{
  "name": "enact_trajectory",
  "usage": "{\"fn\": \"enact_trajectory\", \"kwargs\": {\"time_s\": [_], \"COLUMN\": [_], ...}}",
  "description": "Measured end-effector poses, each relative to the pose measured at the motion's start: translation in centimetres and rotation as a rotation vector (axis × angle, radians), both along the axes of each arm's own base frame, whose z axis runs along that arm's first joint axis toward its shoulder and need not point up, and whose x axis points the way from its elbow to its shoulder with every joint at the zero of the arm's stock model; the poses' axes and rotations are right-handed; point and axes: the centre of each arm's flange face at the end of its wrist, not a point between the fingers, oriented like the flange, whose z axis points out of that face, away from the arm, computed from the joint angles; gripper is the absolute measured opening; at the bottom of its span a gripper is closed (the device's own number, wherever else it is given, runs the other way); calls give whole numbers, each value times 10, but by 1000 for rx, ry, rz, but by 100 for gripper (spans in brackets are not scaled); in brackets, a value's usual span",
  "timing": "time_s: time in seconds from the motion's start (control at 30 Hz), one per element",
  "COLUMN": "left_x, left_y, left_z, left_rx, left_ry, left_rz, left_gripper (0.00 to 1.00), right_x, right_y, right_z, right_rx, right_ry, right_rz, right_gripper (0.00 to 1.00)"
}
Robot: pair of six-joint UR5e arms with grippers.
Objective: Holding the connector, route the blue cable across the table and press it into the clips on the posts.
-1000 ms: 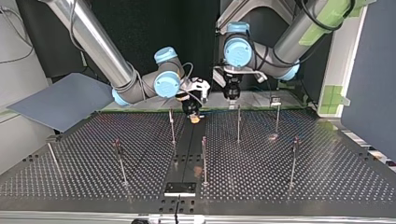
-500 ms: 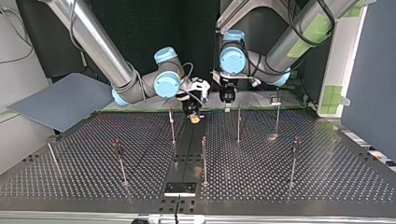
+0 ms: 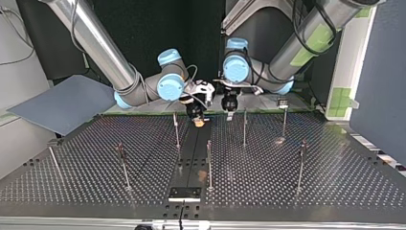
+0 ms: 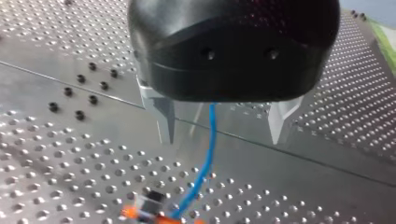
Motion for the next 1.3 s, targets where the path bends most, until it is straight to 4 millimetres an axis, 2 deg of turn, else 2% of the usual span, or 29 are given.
{"fn": "enact_trajectory", "kwargs": {"time_s": [0.2, 0.33, 0.67, 0.7, 0.73, 0.77, 0.8, 0.83, 0.87, 0.9, 0.93, 0.97, 1.17, 1.3], "left_x": [20, 31, 34, 33, 33, 32, 31, 31, 30, 30, 30, 29, 26, 21], "left_y": [-3, -5, -7, -8, -8, -9, -9, -10, -10, -11, -12, -13, -18, -20], "left_z": [-12, -9, -6, -6, -6, -6, -6, -6, -6, -6, -5, -5, -2, 12], "left_rx": [-13, -24, -21, -15, -9, -4, 2, 6, 9, 11, 12, 11, 9, 0], "left_ry": [4, -16, -27, -26, -27, -27, -28, -28, -29, -30, -32, -34, -41, -49], "left_rz": [13, 26, 40, 43, 46, 50, 53, 55, 55, 55, 55, 54, 47, 63], "left_gripper": [100, 100, 100, 87, 87, 75, 75, 60, 38, 38, 22, 0, 0, 0], "right_x": [0, -2, -4, -4, -4, -4, -4, -4, -5, -5, -6, -6, -7, -7], "right_y": [-1, -2, -5, -5, -6, -6, -6, -6, -6, -6, -7, -8, -9, -9], "right_z": [0, 0, 0, 0, 0, 0, 0, 0, 0, 0, 0, 0, 0, 0], "right_rx": [1, 1, 0, 1, 1, 1, 1, 1, 1, 1, 1, 1, 1, 2], "right_ry": [0, 0, -1, -1, -1, -1, -1, -1, -1, -1, -1, -1, 0, 0], "right_rz": [1, -1, -6, -7, -7, -7, -7, -7, -8, -9, -10, -11, -13, -13], "right_gripper": [0, 0, 0, 0, 0, 0, 0, 0, 0, 0, 0, 0, 0, 0]}}
